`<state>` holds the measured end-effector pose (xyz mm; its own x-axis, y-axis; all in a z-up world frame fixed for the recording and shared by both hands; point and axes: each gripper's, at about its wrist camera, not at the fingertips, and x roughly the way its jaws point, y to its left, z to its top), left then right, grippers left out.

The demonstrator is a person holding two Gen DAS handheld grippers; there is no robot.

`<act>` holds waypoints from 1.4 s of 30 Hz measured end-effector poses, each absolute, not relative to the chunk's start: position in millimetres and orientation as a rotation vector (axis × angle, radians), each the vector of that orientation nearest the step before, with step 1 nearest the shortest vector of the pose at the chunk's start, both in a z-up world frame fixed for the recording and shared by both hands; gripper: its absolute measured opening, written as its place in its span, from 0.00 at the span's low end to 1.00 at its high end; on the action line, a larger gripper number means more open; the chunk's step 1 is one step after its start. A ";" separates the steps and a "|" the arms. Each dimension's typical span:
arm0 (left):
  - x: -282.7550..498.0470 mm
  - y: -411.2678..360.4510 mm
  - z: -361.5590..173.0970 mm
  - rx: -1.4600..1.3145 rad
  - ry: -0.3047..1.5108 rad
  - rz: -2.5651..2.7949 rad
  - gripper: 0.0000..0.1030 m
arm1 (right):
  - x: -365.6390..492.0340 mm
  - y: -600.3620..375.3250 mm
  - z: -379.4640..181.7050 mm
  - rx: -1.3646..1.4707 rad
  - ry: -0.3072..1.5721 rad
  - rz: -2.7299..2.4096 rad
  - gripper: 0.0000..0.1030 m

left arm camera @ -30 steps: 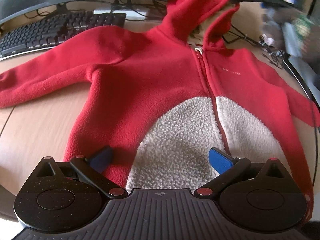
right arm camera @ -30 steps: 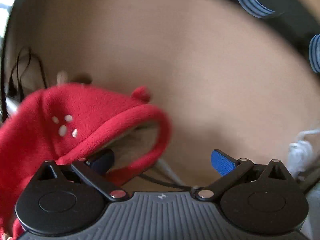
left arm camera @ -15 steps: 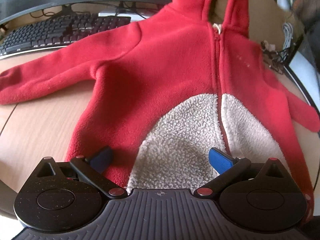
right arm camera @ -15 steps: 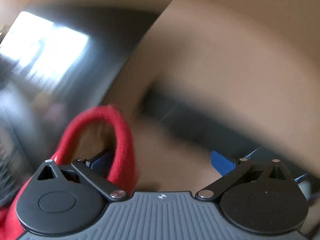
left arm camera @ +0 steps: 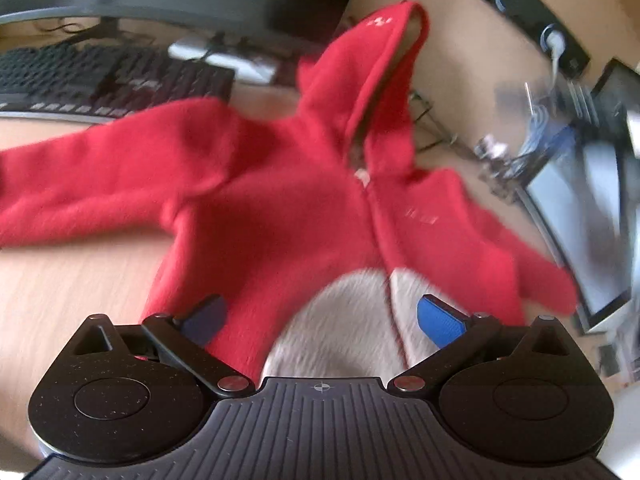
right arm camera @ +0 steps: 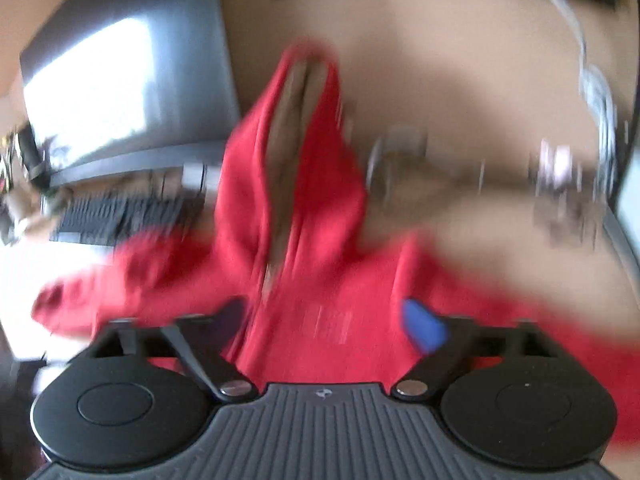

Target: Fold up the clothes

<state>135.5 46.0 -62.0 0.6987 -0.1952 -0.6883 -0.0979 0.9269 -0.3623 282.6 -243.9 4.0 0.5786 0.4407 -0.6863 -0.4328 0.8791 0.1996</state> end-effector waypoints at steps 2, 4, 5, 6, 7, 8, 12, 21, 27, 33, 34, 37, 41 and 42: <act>150.4 46.6 -68.1 -0.350 0.829 -0.036 1.00 | 268.5 -247.0 -11.6 0.060 0.860 0.463 0.61; 160.9 49.6 -76.4 -0.323 0.873 0.011 1.00 | 257.8 -262.4 -9.9 0.138 0.831 0.371 0.62; 162.7 52.5 -79.9 -0.323 0.889 0.019 1.00 | 254.0 -274.6 -8.7 0.193 0.817 0.323 0.64; 162.9 56.1 -83.1 -0.328 0.903 0.022 1.00 | 250.7 -291.7 -9.0 0.254 0.808 0.276 0.65; 161.2 58.7 -85.6 -0.323 0.906 0.015 1.00 | 247.7 -311.1 -9.7 0.317 0.800 0.229 0.65; 158.5 59.6 -86.8 -0.305 0.908 0.007 1.00 | 246.2 -330.5 -12.5 0.377 0.802 0.193 0.66; 147.5 61.3 -88.6 -0.234 0.917 -0.011 1.00 | 253.5 -389.1 -41.7 0.645 0.857 0.115 0.66; 141.6 64.9 -82.4 -0.327 0.936 0.035 1.00 | 294.9 -384.7 -75.7 0.879 0.912 0.196 0.71; 137.8 56.3 -84.6 -0.279 0.949 0.067 1.00 | 337.3 -391.8 -82.9 1.019 0.860 0.181 0.76; 139.6 43.3 -87.8 -0.194 0.961 0.104 1.00 | 347.4 -380.2 -41.9 0.932 0.664 0.257 0.83; 139.6 41.6 -88.3 -0.182 0.962 0.107 1.00 | 345.4 -366.0 -24.9 0.840 0.623 0.316 0.84; 139.0 37.1 -89.4 -0.152 0.963 0.117 1.00 | 327.2 -298.0 18.9 0.518 0.555 0.596 0.96; 136.9 35.9 -89.7 -0.143 0.960 0.118 1.00 | 301.4 -201.2 24.5 0.100 0.654 0.834 0.97; 136.5 36.3 -89.7 -0.142 0.959 0.114 1.00 | 294.4 -187.0 21.0 0.014 0.657 0.823 0.96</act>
<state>136.5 36.3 -89.7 0.5691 0.0341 -0.8215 -0.1601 0.9846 -0.0700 294.4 -187.0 21.0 0.4952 0.6832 -0.5367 -0.6748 0.6915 0.2577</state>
